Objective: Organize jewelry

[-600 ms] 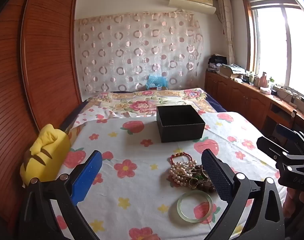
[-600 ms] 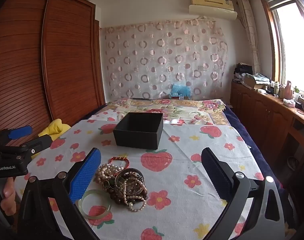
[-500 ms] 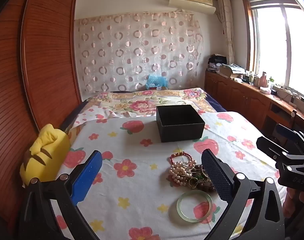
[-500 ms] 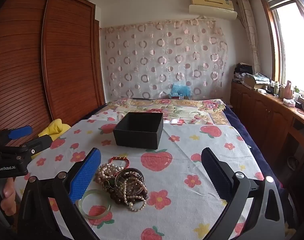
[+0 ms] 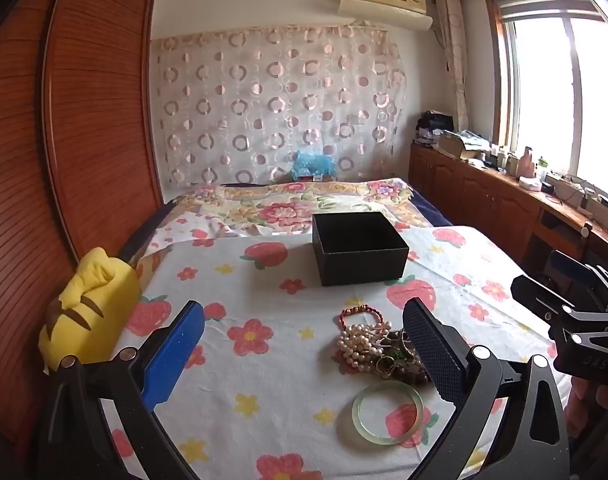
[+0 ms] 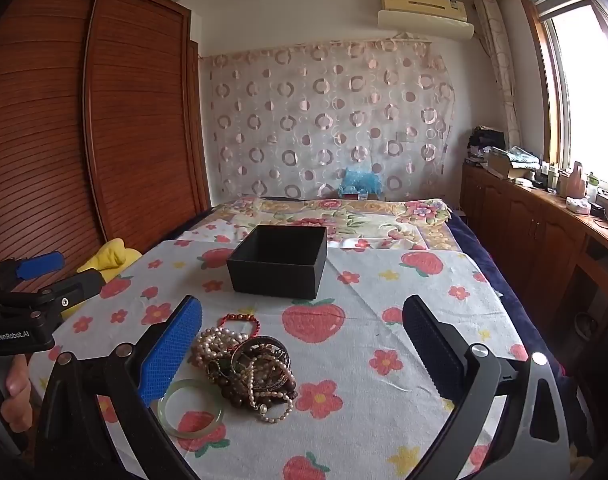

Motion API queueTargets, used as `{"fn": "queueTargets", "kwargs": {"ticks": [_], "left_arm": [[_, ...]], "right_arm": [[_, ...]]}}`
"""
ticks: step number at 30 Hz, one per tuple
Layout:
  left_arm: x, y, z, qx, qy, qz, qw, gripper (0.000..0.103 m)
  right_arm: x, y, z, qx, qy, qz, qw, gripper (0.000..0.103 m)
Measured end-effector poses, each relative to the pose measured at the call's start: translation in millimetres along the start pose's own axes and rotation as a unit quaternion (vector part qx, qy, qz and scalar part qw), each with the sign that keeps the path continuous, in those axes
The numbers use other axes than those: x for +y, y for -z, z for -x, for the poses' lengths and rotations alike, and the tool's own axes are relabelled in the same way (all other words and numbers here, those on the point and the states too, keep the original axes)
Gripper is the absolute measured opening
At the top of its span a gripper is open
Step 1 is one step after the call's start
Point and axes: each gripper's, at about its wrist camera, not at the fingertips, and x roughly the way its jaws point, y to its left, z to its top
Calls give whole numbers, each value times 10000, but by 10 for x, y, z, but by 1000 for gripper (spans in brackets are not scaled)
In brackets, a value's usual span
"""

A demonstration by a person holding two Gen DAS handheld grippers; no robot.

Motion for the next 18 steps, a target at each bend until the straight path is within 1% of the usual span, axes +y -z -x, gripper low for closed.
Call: {"fn": "queueTargets", "kwargs": {"ticks": [18], "left_arm": [[1,-1,2,-19,21,30,10000,96]], "right_arm": [[5,1,13,-18,0,-4,10000,101]]}}
